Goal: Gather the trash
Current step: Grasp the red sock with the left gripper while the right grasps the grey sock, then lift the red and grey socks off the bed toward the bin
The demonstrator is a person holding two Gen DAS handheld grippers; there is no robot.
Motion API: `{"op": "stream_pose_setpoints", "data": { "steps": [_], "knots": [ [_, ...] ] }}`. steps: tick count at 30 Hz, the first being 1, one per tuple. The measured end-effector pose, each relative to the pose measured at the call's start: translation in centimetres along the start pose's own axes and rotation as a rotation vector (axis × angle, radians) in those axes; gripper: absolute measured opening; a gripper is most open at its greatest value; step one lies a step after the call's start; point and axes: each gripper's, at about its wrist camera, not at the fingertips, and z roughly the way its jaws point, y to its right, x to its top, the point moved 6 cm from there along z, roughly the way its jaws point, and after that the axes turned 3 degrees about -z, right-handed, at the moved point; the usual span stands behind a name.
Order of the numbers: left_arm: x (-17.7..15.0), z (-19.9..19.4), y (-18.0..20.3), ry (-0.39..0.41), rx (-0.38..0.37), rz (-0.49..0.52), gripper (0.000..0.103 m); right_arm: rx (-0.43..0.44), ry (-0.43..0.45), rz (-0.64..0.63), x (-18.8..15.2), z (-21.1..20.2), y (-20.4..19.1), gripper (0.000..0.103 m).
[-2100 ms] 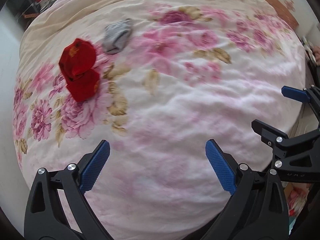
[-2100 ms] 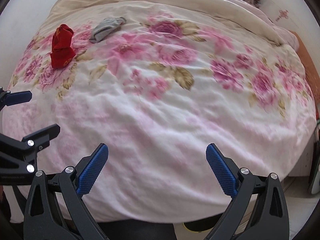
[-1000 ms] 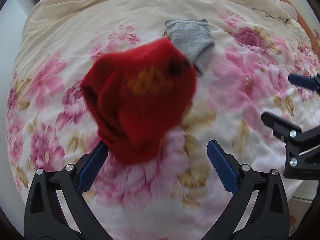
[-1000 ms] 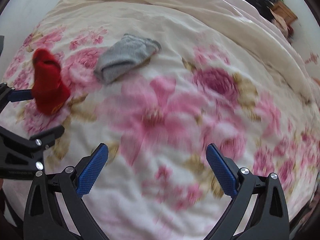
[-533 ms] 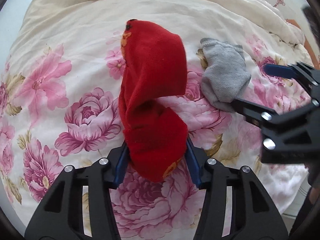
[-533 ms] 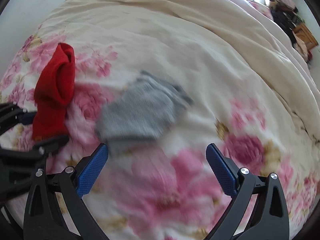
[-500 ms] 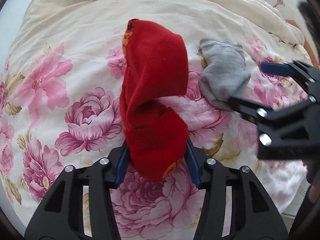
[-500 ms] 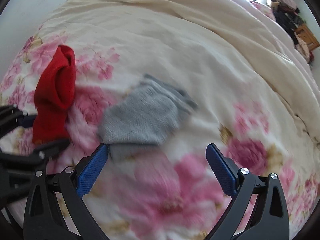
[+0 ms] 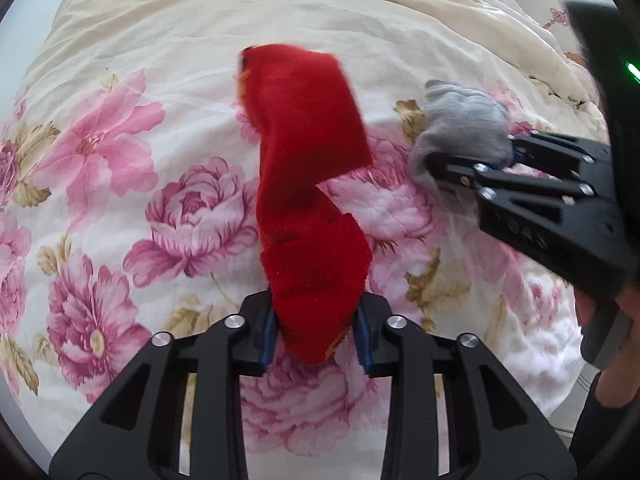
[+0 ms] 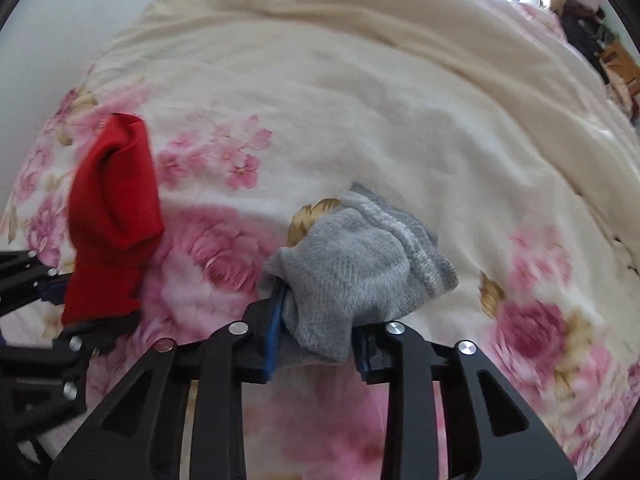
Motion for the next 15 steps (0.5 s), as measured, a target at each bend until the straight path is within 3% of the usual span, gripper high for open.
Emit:
{"op": "stream_pose_setpoints", "data": {
  "steps": [9, 15],
  "knots": [
    [-4.8, -3.5, 1.8, -0.035, -0.047, 0.053, 0.027, 0.004, 0.010, 0.076, -7.2, -5.4, -1.5, 0.026],
    [-9.1, -5.2, 4.7, -0.070, -0.033, 0.116, 0.027, 0.002, -0.006, 0.139, -13.6, -8.8, -2.4, 0.029]
  ]
}}
